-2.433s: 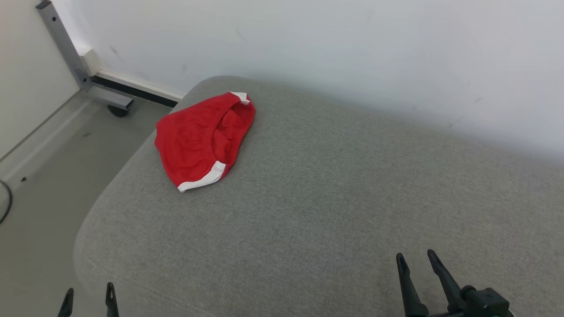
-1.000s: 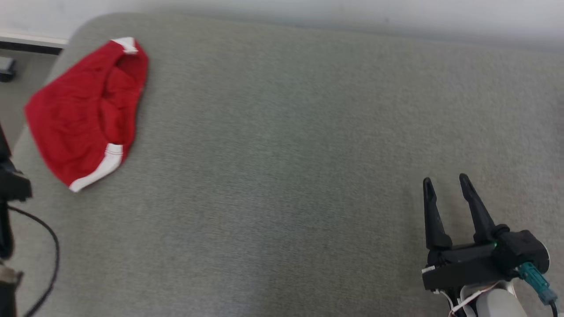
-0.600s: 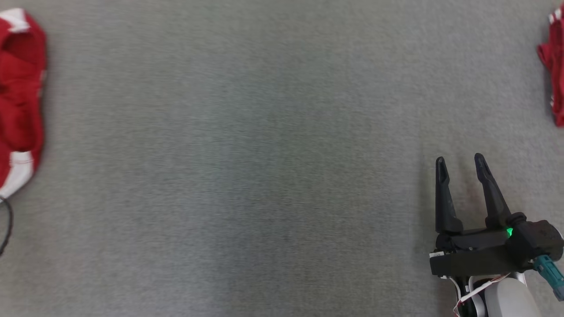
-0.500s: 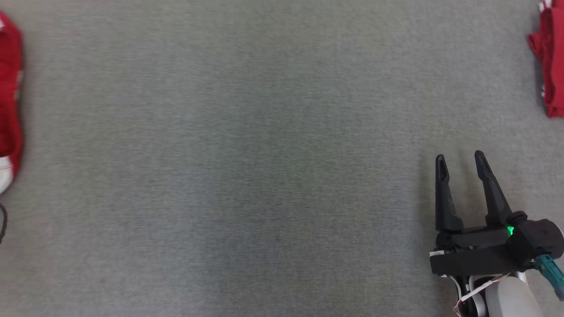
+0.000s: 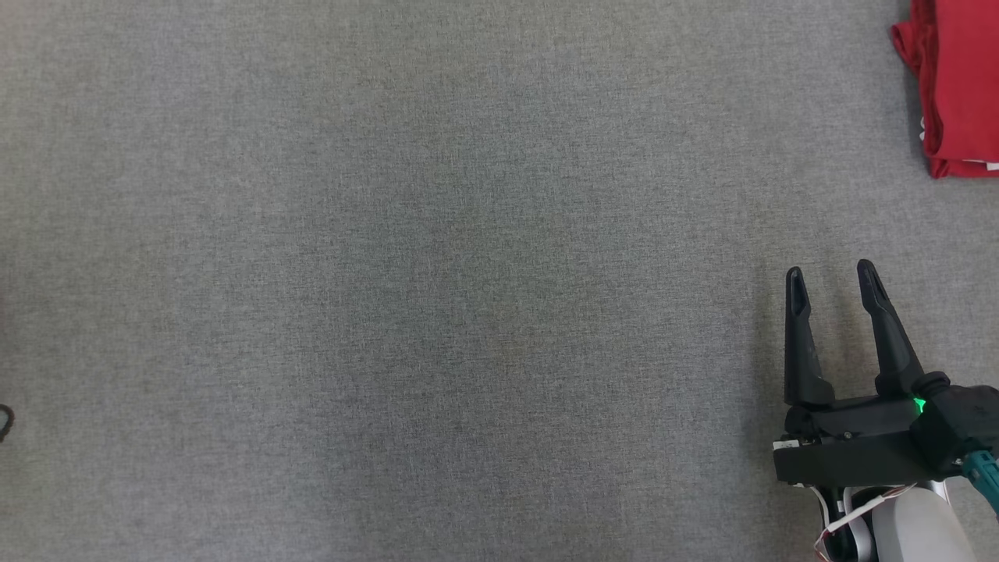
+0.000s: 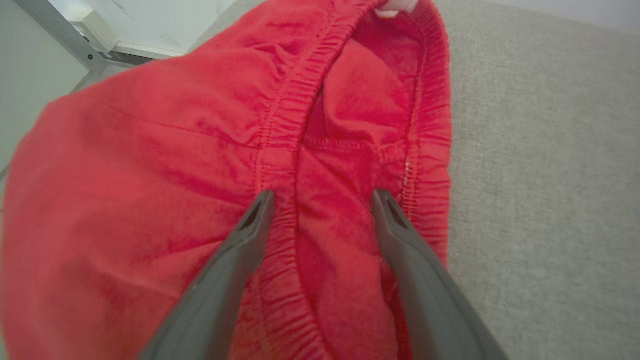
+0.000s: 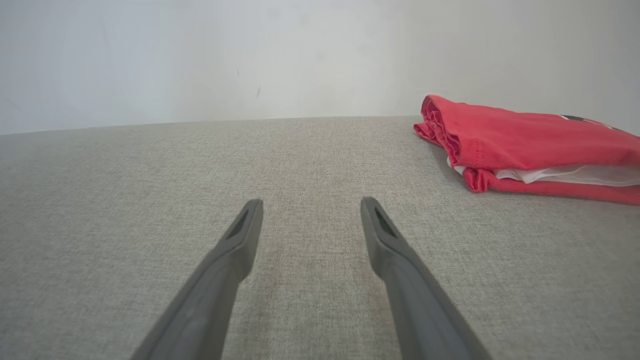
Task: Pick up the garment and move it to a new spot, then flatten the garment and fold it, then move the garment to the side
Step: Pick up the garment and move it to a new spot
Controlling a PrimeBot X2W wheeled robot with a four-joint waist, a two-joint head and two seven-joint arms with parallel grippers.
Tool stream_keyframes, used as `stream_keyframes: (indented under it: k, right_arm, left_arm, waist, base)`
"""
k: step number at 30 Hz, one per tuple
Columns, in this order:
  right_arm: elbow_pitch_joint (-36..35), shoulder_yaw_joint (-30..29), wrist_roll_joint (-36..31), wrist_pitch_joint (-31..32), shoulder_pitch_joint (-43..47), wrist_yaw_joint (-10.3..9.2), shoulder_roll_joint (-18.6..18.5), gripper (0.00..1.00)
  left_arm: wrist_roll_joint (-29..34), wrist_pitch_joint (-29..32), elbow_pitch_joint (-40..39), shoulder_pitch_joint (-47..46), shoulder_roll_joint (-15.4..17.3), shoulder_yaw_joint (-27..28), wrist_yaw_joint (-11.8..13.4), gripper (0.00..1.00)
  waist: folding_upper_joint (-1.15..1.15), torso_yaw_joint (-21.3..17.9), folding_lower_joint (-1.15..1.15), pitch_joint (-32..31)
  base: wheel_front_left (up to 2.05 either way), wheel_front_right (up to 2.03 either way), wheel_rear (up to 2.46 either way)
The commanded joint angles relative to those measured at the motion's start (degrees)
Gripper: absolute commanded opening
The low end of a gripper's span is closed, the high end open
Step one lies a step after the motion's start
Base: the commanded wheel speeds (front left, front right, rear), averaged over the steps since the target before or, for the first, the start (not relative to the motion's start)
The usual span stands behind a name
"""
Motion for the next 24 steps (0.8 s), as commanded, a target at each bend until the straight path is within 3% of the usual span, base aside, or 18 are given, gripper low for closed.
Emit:
stream_keyframes:
  k: [1,2,3,5,13,18,24]
  right_arm:
    - [-0.16,0.05,-0.38,0.06,0.03,-0.15,-0.01,1.00]
    - [-0.19,0.06,-0.40,0.16,-0.05,-0.15,-0.06,1.00]
    - [-0.21,0.11,-0.45,0.19,-0.11,-0.15,-0.14,1.00]
    - [-0.26,0.13,-0.52,0.38,-0.19,-0.15,-0.28,1.00]
    - [0.45,0.67,0.10,0.57,-0.05,-0.15,-0.26,1.00]
    - [2.64,1.67,1.23,0.31,0.16,-0.15,0.72,1.00]
    - [5.47,2.71,2.59,-0.03,0.42,-0.15,2.01,1.00]
  left_arm:
    - [-0.20,0.46,0.93,-0.25,-0.01,-0.55,0.13,1.00]
    - [-0.54,0.62,1.63,-0.36,-0.13,-0.74,0.13,0.94]
    - [-0.64,0.56,2.14,-0.41,-0.29,-1.02,0.13,0.44]
    - [-0.66,-0.06,3.28,-0.62,-0.39,-1.52,0.13,0.00]
    - [0.38,-8.93,3.96,-2.91,-0.08,-1.79,0.13,0.00]
    - [0.96,-14.15,-0.10,-5.84,0.34,-4.05,0.13,0.00]
    - [0.75,-14.48,-7.14,-8.70,0.46,-8.26,0.13,0.00]
  waist:
    - [0.00,0.05,0.00,-0.12]
    - [0.00,0.09,0.00,-0.23]
    - [0.00,0.15,0.00,-0.37]
    - [0.00,0.29,0.00,-0.70]
    - [0.00,0.95,0.00,-3.40]
    - [0.00,1.04,0.00,-7.43]
    - [0.00,-0.20,0.00,-11.29]
  base:
    - [0.00,0.00,0.00]
    - [0.00,0.00,0.00]
    - [0.00,0.00,0.00]
    - [0.00,0.00,0.00]
    - [0.00,0.00,0.00]
    - [0.00,0.00,0.00]
    - [0.00,0.00,0.00]
